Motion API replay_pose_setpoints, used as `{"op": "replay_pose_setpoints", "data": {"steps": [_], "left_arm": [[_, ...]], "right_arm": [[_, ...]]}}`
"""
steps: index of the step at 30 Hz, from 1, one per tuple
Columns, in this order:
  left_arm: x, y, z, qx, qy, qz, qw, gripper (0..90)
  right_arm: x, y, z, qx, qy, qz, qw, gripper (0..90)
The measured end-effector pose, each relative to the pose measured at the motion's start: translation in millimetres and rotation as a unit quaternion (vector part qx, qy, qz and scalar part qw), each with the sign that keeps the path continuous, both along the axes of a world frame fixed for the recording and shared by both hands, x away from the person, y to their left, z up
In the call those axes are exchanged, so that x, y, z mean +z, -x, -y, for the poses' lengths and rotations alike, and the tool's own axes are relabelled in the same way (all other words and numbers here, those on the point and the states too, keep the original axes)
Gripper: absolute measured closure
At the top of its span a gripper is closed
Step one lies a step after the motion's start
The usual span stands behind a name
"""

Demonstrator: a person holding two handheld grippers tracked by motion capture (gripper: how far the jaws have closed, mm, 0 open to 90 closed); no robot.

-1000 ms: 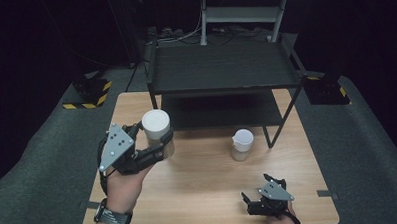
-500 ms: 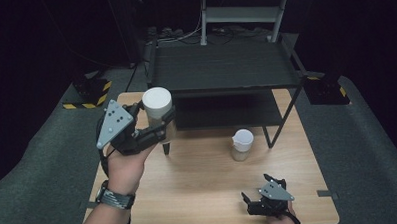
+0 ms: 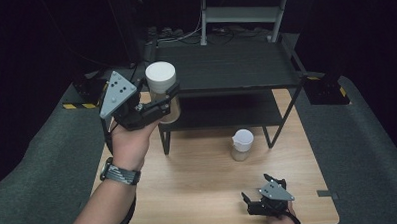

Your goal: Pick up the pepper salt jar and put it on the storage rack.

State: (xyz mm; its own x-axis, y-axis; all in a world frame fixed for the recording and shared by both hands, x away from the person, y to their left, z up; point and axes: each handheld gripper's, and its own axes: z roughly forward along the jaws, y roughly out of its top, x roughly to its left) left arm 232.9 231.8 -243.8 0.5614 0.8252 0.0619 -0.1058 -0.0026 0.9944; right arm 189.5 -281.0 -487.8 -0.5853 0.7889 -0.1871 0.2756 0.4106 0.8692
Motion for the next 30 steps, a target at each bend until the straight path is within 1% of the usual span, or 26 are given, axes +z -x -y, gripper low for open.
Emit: {"op": "replay_pose_setpoints", "data": {"steps": [4, 12, 14, 19, 30], "left_arm": [[4.1, -7.4, 4.2, 0.002, 0.004, 0.004, 1.0, 34.4], [13.1, -24.5, 14.1, 0.006, 0.001, 0.006, 1.0, 34.4], [13.9, -29.3, 16.0, 0.007, 0.006, 0.006, 0.9999, 34.4], [15.9, -40.1, 22.3, 0.012, 0.01, 0.006, 0.9999, 34.4], [19.9, -63.2, 41.3, 0.021, 0.005, 0.004, 0.9998, 34.4]], "right_arm": [[0.0, 0.2, 0.2, -0.001, -0.002, -0.001, 1.0, 0.0], [-0.3, 0.3, 0.9, -0.002, -0.005, -0.001, 1.0, 0.0], [-0.2, 0.2, 1.0, -0.001, -0.004, -0.001, 1.0, 0.0], [-0.3, 0.1, 1.5, -0.001, -0.006, -0.001, 1.0, 0.0], [-0.5, -0.2, 3.0, 0.001, -0.008, -0.001, 1.0, 0.0]]}}
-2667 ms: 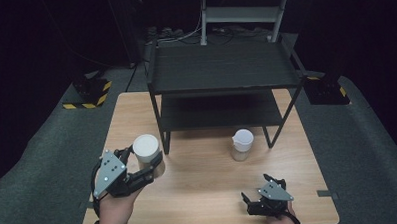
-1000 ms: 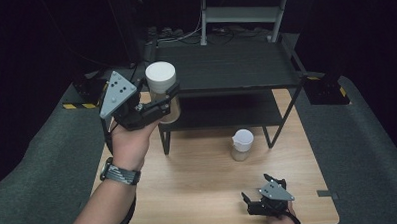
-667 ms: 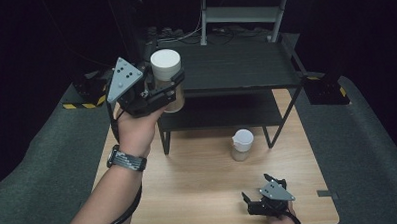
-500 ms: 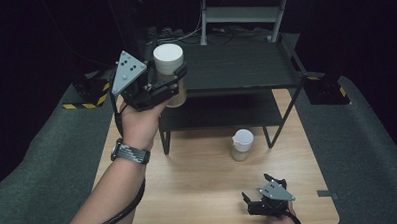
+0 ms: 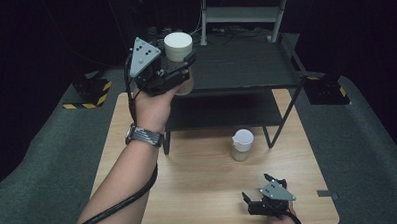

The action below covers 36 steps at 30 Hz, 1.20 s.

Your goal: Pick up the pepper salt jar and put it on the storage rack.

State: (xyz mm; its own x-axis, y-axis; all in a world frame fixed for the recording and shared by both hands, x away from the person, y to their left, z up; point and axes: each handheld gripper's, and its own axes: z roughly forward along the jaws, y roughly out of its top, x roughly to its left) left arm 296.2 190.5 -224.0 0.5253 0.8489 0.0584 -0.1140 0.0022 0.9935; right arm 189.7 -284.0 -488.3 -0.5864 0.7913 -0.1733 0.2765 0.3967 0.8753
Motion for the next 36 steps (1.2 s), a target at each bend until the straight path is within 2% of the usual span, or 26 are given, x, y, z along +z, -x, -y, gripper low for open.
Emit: {"op": "replay_pose_setpoints", "data": {"steps": [7, 11, 16, 27, 36], "left_arm": [[2.4, -14.1, 12.5, 0.005, -0.006, -0.002, 1.0, 34.4], [2.5, -21.2, 17.4, 0.006, 0.002, -0.004, 1.0, 34.3], [3.9, -27.1, 22.9, 0.011, -0.003, -0.006, 0.9999, 34.3], [-1.0, -36.2, 29.5, 0.012, -0.004, -0.013, 0.9998, 34.2], [-3.3, -37.9, 29.6, 0.01, -0.003, -0.01, 0.9999, 34.1]], "right_arm": [[-0.6, 0.2, 1.9, 0.0, -0.006, 0.0, 1.0, 0.0], [-0.9, 0.4, 3.0, 0.001, -0.008, 0.0, 1.0, 0.0], [-1.3, 0.2, 4.7, 0.001, -0.012, -0.001, 0.9999, 0.0], [-1.3, -0.2, 5.4, 0.002, -0.014, -0.001, 0.9999, 0.0], [-0.9, -0.4, 5.3, 0.002, -0.014, -0.003, 0.9999, 0.0]]}}
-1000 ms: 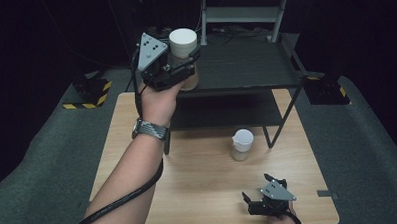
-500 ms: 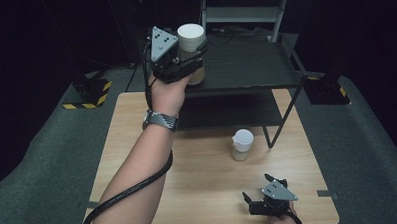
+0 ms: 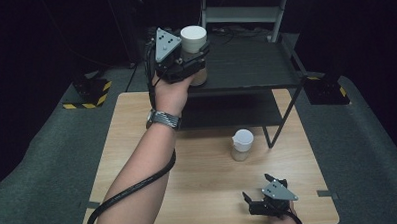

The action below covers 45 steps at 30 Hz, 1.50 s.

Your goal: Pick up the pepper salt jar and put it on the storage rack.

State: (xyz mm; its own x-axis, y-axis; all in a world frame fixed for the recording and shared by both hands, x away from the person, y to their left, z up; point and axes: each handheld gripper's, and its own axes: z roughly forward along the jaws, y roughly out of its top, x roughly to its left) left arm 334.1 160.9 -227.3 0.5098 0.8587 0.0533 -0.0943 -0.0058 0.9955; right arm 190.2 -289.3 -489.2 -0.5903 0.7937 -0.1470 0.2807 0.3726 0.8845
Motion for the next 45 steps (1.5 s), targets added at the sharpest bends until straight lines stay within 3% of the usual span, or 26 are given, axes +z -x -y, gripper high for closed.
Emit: {"op": "replay_pose_setpoints", "data": {"steps": [21, 31, 45], "left_arm": [[-1.0, 0.7, -2.5, -0.005, 0.0, 0.0, 1.0, 32.9], [-2.6, 11.1, -6.3, 0.008, 0.011, -0.02, 0.9997, 0.4], [-16.5, 38.8, -22.8, 0.002, 0.008, -0.007, 0.9999, 0.4]], "right_arm": [[-0.1, -0.3, 0.7, 0.002, -0.001, 0.0, 1.0, 0.0], [0.0, -0.3, 0.6, 0.003, 0.001, 0.001, 1.0, 0.0], [0.1, -0.1, -0.6, 0.003, 0.004, 0.001, 1.0, 0.0]]}}
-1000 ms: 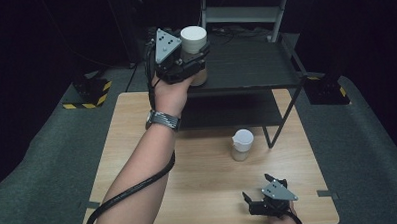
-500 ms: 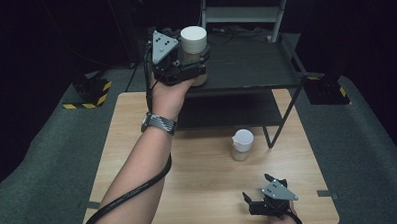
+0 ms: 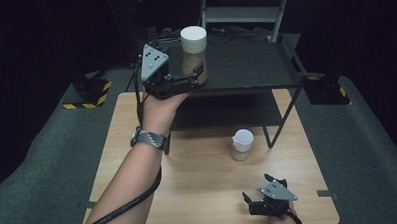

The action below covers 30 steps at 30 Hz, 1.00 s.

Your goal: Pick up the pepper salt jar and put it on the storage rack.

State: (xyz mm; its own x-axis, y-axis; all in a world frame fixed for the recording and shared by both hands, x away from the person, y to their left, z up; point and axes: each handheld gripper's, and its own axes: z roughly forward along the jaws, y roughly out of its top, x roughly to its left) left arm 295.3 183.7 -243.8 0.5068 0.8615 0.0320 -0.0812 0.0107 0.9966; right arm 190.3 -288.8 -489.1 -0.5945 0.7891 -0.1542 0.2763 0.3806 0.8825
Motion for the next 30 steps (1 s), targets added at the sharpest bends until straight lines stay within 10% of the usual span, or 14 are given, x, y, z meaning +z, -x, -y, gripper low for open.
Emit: {"op": "replay_pose_setpoints", "data": {"steps": [30], "left_arm": [[-48.8, 56.3, -49.4, -0.023, -0.023, -0.015, 0.9994, 0.4]], "right_arm": [[0.3, 1.0, -3.3, -0.001, 0.011, 0.004, 0.9999, 0.0]]}}
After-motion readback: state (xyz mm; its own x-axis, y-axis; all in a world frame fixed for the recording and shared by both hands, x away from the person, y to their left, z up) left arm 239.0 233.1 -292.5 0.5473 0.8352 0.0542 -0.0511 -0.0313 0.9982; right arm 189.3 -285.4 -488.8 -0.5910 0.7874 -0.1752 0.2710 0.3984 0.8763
